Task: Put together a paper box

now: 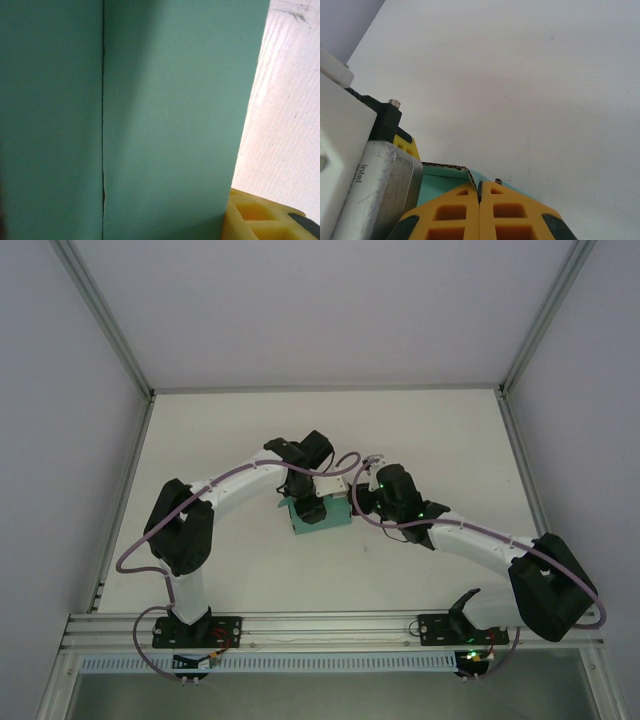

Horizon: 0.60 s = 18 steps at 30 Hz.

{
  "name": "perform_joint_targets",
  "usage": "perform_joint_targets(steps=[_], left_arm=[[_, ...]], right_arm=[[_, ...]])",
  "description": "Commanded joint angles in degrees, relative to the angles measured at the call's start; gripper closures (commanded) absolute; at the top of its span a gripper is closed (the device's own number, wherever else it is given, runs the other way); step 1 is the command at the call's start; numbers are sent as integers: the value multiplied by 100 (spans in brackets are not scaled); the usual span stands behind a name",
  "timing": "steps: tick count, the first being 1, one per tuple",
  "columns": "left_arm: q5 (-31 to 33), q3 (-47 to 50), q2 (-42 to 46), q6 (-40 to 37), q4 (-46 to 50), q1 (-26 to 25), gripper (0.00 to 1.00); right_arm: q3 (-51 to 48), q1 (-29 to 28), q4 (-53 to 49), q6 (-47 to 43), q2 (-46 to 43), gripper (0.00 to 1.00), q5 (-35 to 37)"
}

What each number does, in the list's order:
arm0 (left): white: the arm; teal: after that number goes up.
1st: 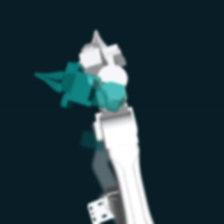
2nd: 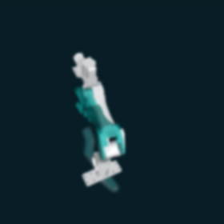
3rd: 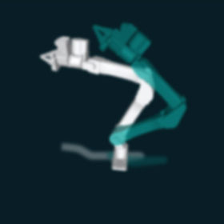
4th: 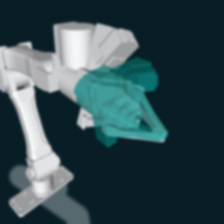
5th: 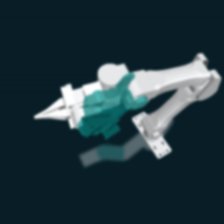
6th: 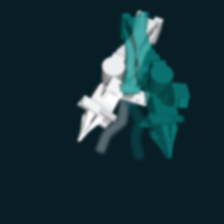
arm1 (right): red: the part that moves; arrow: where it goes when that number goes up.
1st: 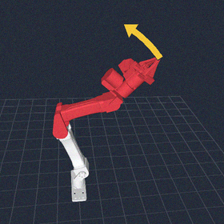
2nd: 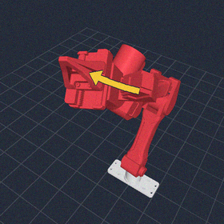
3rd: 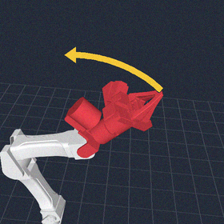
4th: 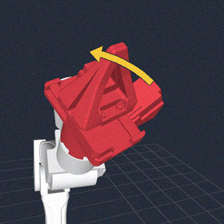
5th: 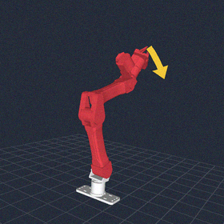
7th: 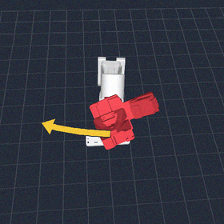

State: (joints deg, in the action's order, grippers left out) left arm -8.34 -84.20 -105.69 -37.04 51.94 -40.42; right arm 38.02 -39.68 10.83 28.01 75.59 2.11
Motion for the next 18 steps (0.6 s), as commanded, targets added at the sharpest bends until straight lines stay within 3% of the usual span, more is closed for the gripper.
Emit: perform_joint_targets(steps=[1, 8, 13, 18], left_arm=[[-103, -167, -166, 90, -553, -84, 54], [-38, -236, -237, 107, -610, -79, 53], [-57, -219, -231, 150, -633, -80, 52], [-32, -220, -209, 261, -595, -80, 52]], right_arm=[[-55, -249, -144, 286, -22, 100, -256], [-777, -352, 485, -340, 172, 100, -686], [-1288, -506, 1179, -6, 548, 100, -419], [-1138, -816, 650, 321, 316, 100, 69]])
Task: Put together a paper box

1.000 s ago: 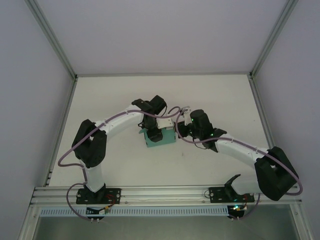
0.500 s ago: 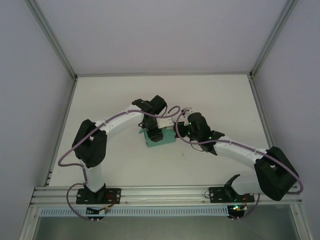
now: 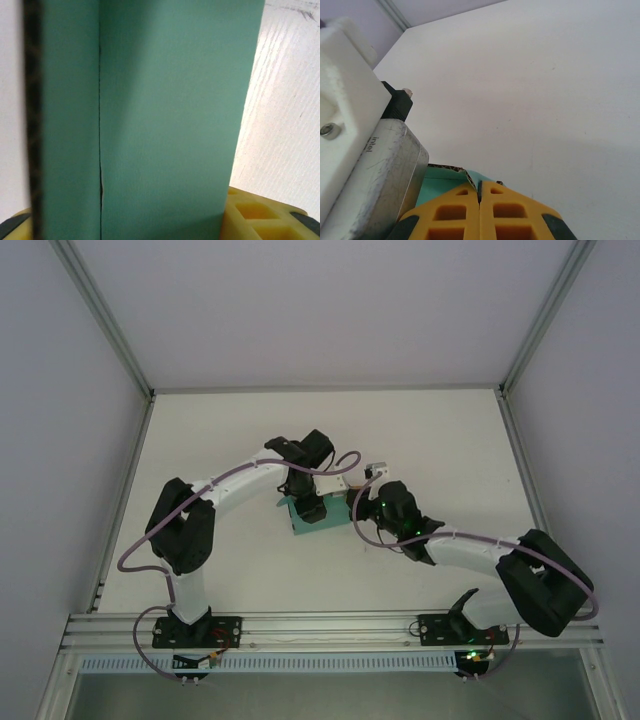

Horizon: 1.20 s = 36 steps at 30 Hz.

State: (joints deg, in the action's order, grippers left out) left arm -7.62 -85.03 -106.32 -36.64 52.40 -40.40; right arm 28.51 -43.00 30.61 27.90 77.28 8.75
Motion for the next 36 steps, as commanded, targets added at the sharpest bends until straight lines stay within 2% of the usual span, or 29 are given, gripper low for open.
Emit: perform_joint_targets(steps=[1, 5, 8, 14, 16, 19, 25, 29, 33, 36], left_arm=[[-109, -130, -140, 244, -643, -84, 52], [-141, -97, -127, 286, -723, -95, 52], [-144, -67, -143, 272, -718, -91, 52], [-228, -33, -156, 275, -765, -108, 52], [-265, -30, -157, 240, -780, -109, 52], [-246, -83, -152, 227, -734, -111, 52], [-249, -117, -152, 268, -778, -114, 51], [-348, -145, -161, 289, -758, -115, 51], [-248, -173, -196, 304, -715, -113, 51], [-252, -190, -216, 363, -703, -109, 50]], right_arm=[[-6, -513, -1710, 439, 84, 100, -496], [594, -622, -2795, 935, -76, 100, 63], [823, -621, -2999, 1310, -269, 100, 220], [1138, -613, -2978, 1832, -139, 100, -16], [1319, -612, -3184, 1766, -78, 100, 41], [1206, -613, -2971, 1521, -31, 100, 52], [381, -620, -2674, 1204, 1, 100, -269], [-466, -672, -1972, 963, -208, 100, -393], [-246, -669, -2818, -33, -428, 100, -131], [-343, -669, -2607, -22, -400, 100, -246]])
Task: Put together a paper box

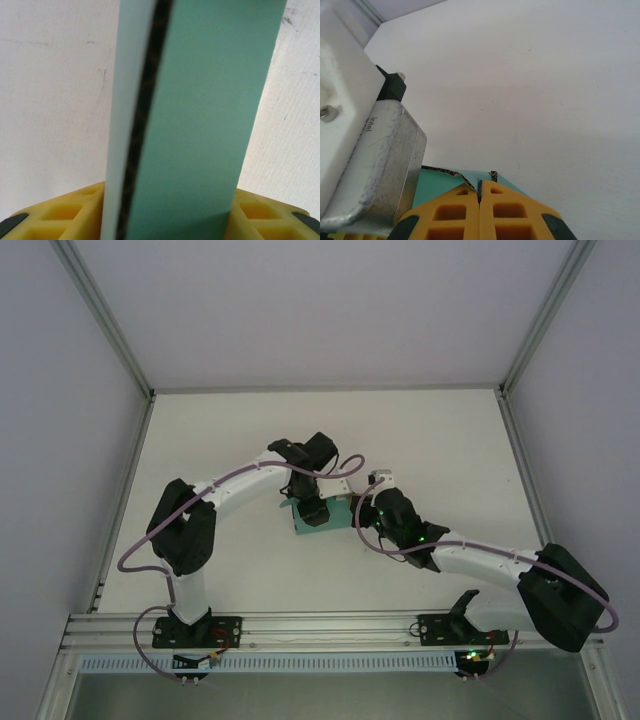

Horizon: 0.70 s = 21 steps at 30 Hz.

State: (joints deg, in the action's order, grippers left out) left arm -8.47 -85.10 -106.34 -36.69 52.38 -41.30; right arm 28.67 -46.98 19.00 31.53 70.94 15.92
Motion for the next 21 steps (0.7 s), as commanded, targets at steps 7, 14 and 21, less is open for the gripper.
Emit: perform_joint_targets(steps=[7, 14, 21], left_arm=[[-280, -270, -281, 360, -662, -23, 48], [-321, -297, -273, 366, -668, -21, 46], [-345, -279, -260, 402, -698, -24, 44]], right_arm=[[-713, -395, -321, -705, 892, 100, -1055], [-604, -468, -142, -1201, 1040, 100, -983], [-707, -469, -266, -1096, 831, 100, -897]])
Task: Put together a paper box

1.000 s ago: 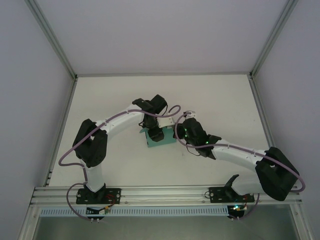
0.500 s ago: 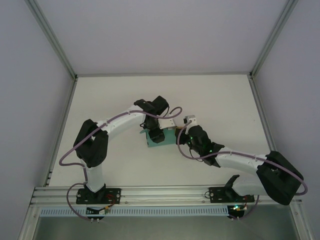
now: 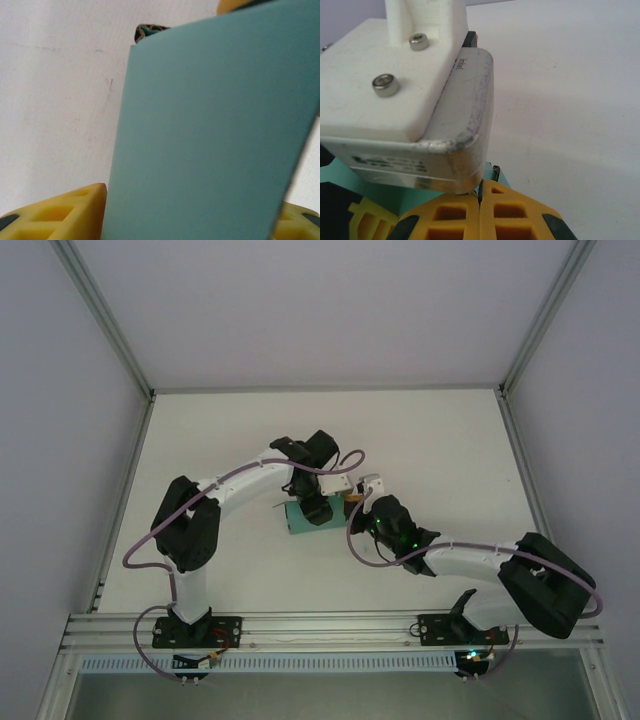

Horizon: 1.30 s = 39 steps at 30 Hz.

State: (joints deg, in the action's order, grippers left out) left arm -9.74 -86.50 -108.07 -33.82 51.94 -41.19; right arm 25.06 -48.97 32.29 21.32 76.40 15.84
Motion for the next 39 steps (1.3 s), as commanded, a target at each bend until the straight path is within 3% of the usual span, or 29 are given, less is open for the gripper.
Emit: perform_joint_targets(steps=[1, 8, 9, 10, 11, 18, 27, 35, 37, 39], left_arm=[[-232, -141, -72, 114, -666, -32, 43], [-247, -159, 156, 148, -703, -32, 32], [-256, -135, 200, 146, -711, -30, 25], [-271, -89, 238, 117, -721, -25, 0], [-268, -42, 277, 94, -729, -18, 0], [-410, 337, 772, 264, -1001, 167, 0], [-258, 1252, 2116, 517, -1541, 498, 0], [397, 2424, 3801, 2252, -1825, 883, 0], [726, 2804, 4277, 2806, -1688, 883, 6], [1020, 3098, 4619, 3411, -1464, 885, 27]], right_arm=[[-317, -271, -1625, -99, 336, 100, -866], [113, -271, -2014, 23, 438, 100, -481], [177, -270, -2113, 83, 422, 100, -414], [205, -270, -2140, 133, 396, 100, -397], [218, -271, -2140, 135, 368, 100, -406], [315, -282, -2372, 127, 139, 100, -316], [482, -281, -2550, 191, 218, 100, -208], [788, -321, -3045, 315, 248, 100, -85], [896, -332, -3194, 369, 274, 100, -88], [1012, -340, -3332, 409, 314, 100, -116]])
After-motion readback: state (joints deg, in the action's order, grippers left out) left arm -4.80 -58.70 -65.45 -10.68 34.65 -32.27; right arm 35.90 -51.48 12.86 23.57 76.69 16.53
